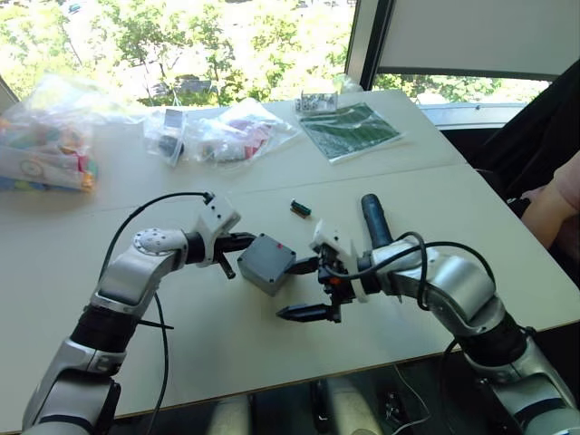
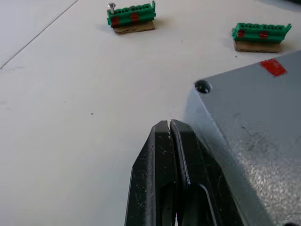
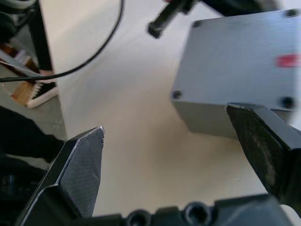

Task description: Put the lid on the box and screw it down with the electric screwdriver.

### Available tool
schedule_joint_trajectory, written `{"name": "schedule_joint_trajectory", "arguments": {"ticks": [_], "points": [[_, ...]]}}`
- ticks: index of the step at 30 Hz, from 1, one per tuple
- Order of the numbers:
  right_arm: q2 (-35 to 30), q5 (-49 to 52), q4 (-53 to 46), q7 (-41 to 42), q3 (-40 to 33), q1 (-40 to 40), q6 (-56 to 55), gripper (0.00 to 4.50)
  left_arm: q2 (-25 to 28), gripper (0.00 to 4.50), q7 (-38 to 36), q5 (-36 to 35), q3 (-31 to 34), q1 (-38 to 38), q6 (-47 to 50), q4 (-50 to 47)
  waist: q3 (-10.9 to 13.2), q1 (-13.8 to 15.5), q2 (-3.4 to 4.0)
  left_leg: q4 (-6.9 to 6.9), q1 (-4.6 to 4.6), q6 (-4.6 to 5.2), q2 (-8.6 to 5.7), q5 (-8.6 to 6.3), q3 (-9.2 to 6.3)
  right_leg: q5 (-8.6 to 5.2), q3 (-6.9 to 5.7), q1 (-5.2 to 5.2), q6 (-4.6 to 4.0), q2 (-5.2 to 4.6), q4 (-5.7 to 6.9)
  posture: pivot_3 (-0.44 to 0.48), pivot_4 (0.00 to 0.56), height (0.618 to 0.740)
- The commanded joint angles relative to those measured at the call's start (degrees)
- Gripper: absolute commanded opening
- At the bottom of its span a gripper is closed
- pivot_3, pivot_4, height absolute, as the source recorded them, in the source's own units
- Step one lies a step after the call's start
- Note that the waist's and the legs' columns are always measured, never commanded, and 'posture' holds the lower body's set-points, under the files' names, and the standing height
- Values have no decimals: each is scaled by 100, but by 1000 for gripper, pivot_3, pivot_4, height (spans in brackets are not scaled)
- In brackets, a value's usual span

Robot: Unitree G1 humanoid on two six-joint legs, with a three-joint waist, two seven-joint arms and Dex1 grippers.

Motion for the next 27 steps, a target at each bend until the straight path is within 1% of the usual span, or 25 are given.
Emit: {"name": "schedule_joint_trajectory", "arguments": {"ticks": [1, 6, 10, 13, 18, 27], "points": [[-272, -300, 395, 215, -166, -173, -575, 4444, 449, 0, -155, -150, 443, 394, 264, -716, 1, -3, 0, -3, 2, 0, 0, 0, 0, -1, 0, 0, -1, 0, 1, 0, 150, 740], [-241, -998, 1287, 459, 261, -428, -1507, 4444, 876, 0, -387, -623, 736, 1196, 808, -1756, 1, 7, 0, -6, 5, 1, 5, 0, 0, -27, 0, -2, -5, 5, 4, 0, 150, 740], [13, -1238, 1675, 665, 497, -567, -1876, 4444, 852, 0, -312, -936, 839, 1541, 1179, -2251, 1, 19, 0, -4, 4, 0, 4, 0, 0, -25, 1, 0, -5, 4, 5, 0, 150, 740], [247, -1218, 1670, 775, 591, -576, -1835, 4444, 580, 0, 19, -759, 654, 1332, 1143, -2133, 1, 31, 0, -2, 4, 0, 4, 0, -1, -11, 1, 2, -16, 4, 6, 0, 150, 740], [408, -1143, 1426, 824, 582, -468, -1551, 4444, 343, 0, 228, -405, 379, 872, 973, -1619, 1, 42, 0, 5, 7, 0, 3, 0, -3, -2, 0, 9, -6, 4, 8, 0, 150, 740], [544, -1064, 1151, 605, 450, -359, -1117, 4444, 236, 0, 189, -220, 298, 618, 765, -1308, 0, 21, 0, 2, 15, 0, 3, 0, -3, -1, 1, 9, -4, 4, 21, 0, 150, 740]]}}
